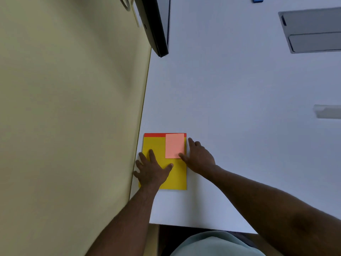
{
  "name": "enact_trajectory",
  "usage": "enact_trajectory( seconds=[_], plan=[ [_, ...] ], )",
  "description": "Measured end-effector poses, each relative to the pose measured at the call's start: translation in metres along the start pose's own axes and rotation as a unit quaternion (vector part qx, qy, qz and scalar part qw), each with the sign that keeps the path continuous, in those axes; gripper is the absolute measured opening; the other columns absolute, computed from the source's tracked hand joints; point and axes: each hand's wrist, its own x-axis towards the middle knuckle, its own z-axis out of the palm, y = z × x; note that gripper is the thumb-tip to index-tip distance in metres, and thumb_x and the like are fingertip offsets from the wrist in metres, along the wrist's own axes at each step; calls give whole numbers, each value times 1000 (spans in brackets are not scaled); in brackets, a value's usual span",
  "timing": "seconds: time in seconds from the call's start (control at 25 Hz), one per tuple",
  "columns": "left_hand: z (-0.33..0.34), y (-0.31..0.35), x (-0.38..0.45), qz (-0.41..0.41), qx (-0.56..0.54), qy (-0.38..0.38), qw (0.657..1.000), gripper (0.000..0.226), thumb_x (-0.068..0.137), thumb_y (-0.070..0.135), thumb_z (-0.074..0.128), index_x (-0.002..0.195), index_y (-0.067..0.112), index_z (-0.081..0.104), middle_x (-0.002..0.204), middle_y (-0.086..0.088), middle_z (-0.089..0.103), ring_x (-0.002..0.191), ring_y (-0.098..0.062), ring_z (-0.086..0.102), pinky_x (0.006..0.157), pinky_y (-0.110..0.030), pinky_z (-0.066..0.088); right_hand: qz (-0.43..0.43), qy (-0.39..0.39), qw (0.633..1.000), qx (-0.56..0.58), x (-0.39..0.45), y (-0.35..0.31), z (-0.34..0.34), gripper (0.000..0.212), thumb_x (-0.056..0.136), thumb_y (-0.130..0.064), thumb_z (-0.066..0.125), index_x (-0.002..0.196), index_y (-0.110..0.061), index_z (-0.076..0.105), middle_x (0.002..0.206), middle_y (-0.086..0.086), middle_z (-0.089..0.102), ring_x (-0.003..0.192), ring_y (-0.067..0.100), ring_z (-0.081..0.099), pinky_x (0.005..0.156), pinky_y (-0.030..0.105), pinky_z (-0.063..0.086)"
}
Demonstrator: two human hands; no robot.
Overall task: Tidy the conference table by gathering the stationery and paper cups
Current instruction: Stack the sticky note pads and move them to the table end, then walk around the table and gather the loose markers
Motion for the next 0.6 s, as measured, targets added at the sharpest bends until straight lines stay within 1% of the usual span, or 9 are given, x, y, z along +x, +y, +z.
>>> enact_trajectory(
  seconds=[0.08,0.12,0.16,0.28,0.32,0.44,0.48,0.52,0.6],
  plan=[
    [3,5,-10,41,41,49,997,100,82,79,37,156,21,4,163,-15,-5,148,-40,7,110,-61,24,-35,32,998,-30,-15,10,-3,82,89,-64,41,151,-17,13,154,11,29,137,30,36,102,45,42],
    [4,7,-10,55,48,74,995,95,85,77,32,156,20,5,163,-15,-5,148,-39,5,112,-60,21,-53,27,997,-41,-14,14,-6,82,90,-65,37,152,-18,10,159,9,20,143,29,27,110,45,35],
    [3,13,-15,82,45,91,991,91,87,75,29,156,19,7,164,-15,-3,149,-38,5,113,-59,19,-55,40,997,-47,-20,21,-11,81,91,-65,34,153,-19,8,162,7,12,147,27,18,114,43,28],
    [-6,41,-28,207,36,116,971,84,92,70,25,157,18,9,165,-9,1,151,-31,4,117,-53,11,-24,113,992,-50,-48,46,-36,80,93,-64,30,154,-19,4,163,4,3,150,22,5,120,41,18],
    [-10,48,-25,219,28,122,968,84,92,69,24,157,18,8,165,-7,1,151,-29,3,118,-51,9,-24,115,992,-50,-47,48,-45,80,93,-64,29,154,-18,4,163,4,2,150,21,3,120,40,16],
    [-18,82,-39,298,32,112,947,83,94,68,21,157,16,6,165,-4,1,151,-26,0,120,-49,6,32,193,979,-51,-85,73,-76,80,93,-64,29,154,-17,6,163,3,3,150,20,2,121,40,14],
    [-20,105,-49,331,39,120,935,82,94,67,21,156,15,7,165,-4,1,151,-26,-1,120,-49,6,54,221,972,-51,-104,89,-93,80,94,-64,29,154,-17,6,163,3,4,150,20,2,121,40,14],
    [-26,111,-44,333,36,133,933,81,95,66,20,156,14,7,165,-4,2,151,-26,0,120,-49,5,54,218,973,-52,-102,88,-104,79,94,-63,30,154,-17,8,163,3,5,150,20,3,121,40,14],
    [-35,154,-71,393,47,138,908,81,95,65,19,156,13,9,165,-5,2,151,-27,0,120,-49,4,93,254,960,-72,-136,112,-132,78,94,-62,31,154,-16,10,163,5,7,150,21,4,121,40,13]
  ],
)
